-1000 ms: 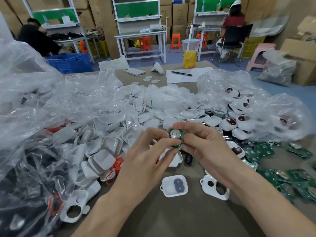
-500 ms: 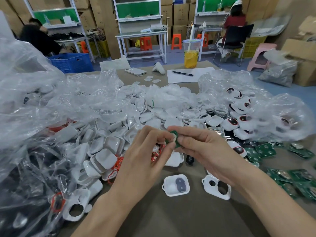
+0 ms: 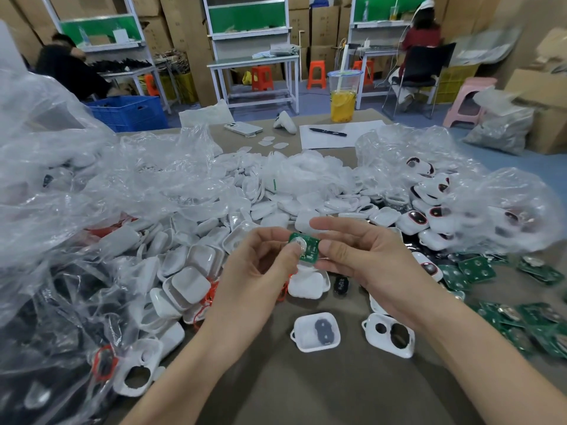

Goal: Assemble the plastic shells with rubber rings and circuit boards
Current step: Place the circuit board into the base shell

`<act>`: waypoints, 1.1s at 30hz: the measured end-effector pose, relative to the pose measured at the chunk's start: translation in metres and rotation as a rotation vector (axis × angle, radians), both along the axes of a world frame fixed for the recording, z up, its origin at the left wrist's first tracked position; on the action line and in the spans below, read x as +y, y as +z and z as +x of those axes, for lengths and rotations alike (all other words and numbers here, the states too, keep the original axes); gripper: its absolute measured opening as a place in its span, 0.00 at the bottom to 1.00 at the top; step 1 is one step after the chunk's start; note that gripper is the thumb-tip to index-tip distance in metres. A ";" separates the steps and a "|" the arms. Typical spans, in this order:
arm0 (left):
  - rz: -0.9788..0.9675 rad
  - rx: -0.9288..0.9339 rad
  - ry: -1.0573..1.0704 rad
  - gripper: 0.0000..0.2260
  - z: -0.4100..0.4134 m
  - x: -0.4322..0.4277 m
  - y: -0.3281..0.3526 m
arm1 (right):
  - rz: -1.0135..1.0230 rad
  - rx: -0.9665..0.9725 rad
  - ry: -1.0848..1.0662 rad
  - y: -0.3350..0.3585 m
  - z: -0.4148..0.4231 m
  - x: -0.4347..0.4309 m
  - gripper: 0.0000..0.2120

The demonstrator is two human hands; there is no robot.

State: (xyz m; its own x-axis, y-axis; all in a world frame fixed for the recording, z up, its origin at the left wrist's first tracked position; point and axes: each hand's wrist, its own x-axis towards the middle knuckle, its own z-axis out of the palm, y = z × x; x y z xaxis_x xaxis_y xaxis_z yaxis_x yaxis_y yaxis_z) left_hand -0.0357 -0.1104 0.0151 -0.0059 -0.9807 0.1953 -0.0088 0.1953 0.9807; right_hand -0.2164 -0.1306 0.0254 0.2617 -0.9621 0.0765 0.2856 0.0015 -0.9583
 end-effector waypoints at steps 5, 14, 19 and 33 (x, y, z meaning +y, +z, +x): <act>-0.069 -0.167 0.013 0.06 0.001 0.001 -0.004 | 0.007 -0.027 0.015 0.000 -0.003 -0.001 0.13; -0.625 -0.840 0.053 0.06 0.021 0.007 -0.003 | 0.049 0.048 0.064 -0.001 -0.006 0.002 0.14; -0.582 -0.826 -0.010 0.06 0.030 0.018 -0.009 | -0.195 0.350 -0.124 0.000 -0.027 0.013 0.09; -0.518 -0.966 -0.297 0.09 0.032 0.030 -0.014 | -0.514 1.139 0.245 -0.012 -0.044 0.025 0.32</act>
